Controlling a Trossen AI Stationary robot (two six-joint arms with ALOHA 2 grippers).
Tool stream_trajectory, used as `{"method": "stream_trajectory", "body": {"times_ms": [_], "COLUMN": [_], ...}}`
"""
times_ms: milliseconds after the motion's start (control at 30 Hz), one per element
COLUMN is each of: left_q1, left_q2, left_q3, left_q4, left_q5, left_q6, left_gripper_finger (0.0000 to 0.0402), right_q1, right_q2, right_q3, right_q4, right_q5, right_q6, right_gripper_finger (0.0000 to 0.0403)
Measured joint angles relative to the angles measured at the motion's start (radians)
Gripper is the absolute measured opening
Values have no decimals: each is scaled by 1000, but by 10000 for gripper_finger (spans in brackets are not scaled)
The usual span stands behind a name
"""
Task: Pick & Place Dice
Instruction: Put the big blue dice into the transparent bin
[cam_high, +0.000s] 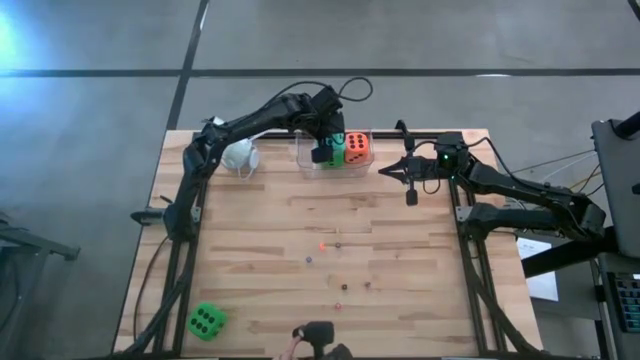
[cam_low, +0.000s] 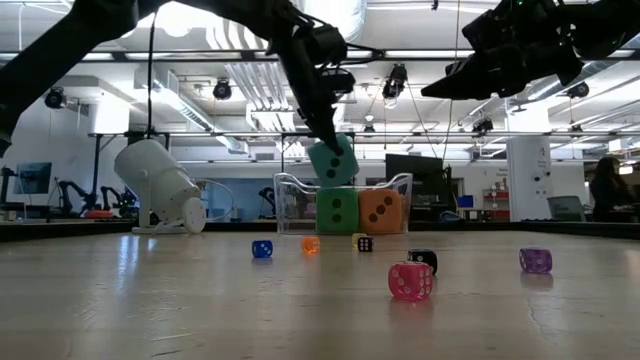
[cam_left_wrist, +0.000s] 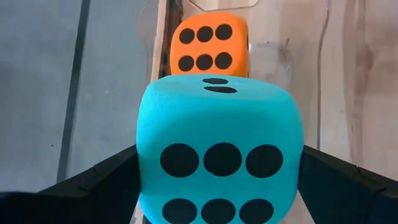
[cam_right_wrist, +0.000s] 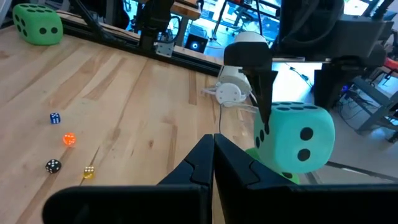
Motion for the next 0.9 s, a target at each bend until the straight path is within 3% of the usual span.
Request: {"method": "stream_trajectory", "body": {"times_ms": [900], "left_q1": [0], "left_q2": [0], "left_q3": [0], "left_q4": [26], "left_q5": [0], "left_q6": [-3], "left_gripper_finger": [396], "right_q1": [0], "right_q2": [0], "right_q3": [0], "right_q4": [-1], "right_q5": [-1], "right_q6": [1], "right_gripper_finger": [8]}}
